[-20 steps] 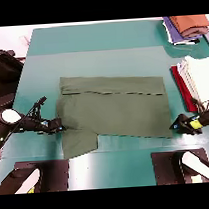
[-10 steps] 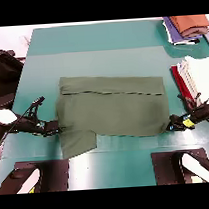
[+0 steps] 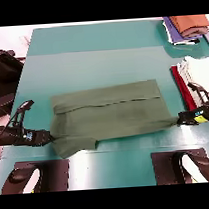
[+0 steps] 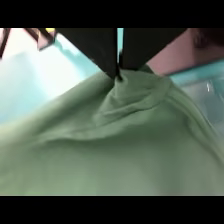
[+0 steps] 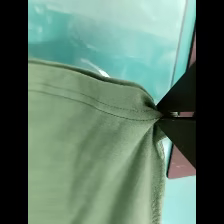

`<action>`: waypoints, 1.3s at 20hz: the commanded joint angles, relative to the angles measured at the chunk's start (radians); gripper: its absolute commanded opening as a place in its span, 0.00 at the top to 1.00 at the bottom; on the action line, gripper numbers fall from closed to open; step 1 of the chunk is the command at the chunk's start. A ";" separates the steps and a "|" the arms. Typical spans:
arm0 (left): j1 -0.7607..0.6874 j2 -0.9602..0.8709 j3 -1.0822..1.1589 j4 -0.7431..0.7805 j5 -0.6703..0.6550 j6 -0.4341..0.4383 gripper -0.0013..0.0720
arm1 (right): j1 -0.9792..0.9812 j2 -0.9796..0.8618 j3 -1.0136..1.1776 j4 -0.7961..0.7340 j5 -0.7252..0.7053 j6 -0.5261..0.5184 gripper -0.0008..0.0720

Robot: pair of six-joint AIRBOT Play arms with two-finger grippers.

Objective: Fold the shirts.

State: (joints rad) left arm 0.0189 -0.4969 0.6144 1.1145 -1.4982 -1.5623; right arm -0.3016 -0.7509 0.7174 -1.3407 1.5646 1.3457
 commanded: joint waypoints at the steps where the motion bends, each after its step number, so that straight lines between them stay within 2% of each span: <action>1: 0.000 -0.057 0.045 0.012 0.157 0.040 0.95 | 0.013 -0.068 0.095 -0.022 -0.040 0.011 0.97; 5: 0.000 -0.323 0.146 0.012 0.331 0.126 0.95 | 0.096 -0.306 0.253 -0.019 -0.149 0.012 0.97; 7: 0.000 -0.461 0.236 0.010 0.412 0.128 0.95 | 0.137 -0.438 0.355 -0.016 -0.174 0.023 0.97; 11: 0.000 -0.680 0.407 0.010 0.446 0.131 0.95 | 0.196 -0.664 0.562 -0.013 -0.188 0.037 0.97; 15: 0.000 -0.777 0.475 0.007 0.489 0.127 0.93 | 0.205 -0.817 0.729 0.043 -0.196 0.044 0.96; 16: 0.000 -0.777 0.478 0.006 0.507 0.119 0.52 | 0.190 -0.842 0.763 0.097 -0.198 0.040 0.83; 17: 0.000 -0.777 0.484 0.003 0.513 0.103 0.17 | 0.172 -0.861 0.791 0.155 -0.201 0.037 0.60; 18: 0.000 -0.777 0.495 0.003 0.504 0.096 0.15 | 0.148 -0.877 0.818 0.227 -0.195 0.012 0.50; 19: 0.000 -0.776 0.507 0.003 0.483 0.096 0.15 | 0.122 -0.882 0.829 0.282 -0.195 -0.010 0.44; 20: 0.000 -0.772 0.510 -0.006 0.476 0.096 0.15 | 0.095 -0.882 0.829 0.323 -0.192 -0.028 0.43; 21: 0.000 -0.771 0.510 -0.022 0.468 0.096 0.28 | 0.065 -0.883 0.828 0.335 -0.173 -0.032 0.43; 22: 0.000 -0.771 0.509 -0.047 0.456 0.098 0.66 | 0.039 -0.885 0.826 0.335 -0.149 -0.046 0.43; 23: 0.000 -0.771 0.509 -0.066 0.444 0.103 0.95 | 0.009 -0.887 0.812 0.337 -0.125 -0.058 0.42; 25: -0.023 -0.772 0.509 -0.083 0.442 0.107 0.94 | -0.058 -0.887 0.750 0.340 -0.097 -0.067 0.26; 26: -0.045 -0.772 0.509 -0.083 0.443 0.105 0.95 | -0.089 -0.887 0.707 0.348 -0.098 -0.072 0.26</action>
State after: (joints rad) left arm 0.0017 -1.2671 1.1191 1.0615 -1.0439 -1.4593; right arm -0.3107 -1.6299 1.4830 -1.0370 1.4292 1.3003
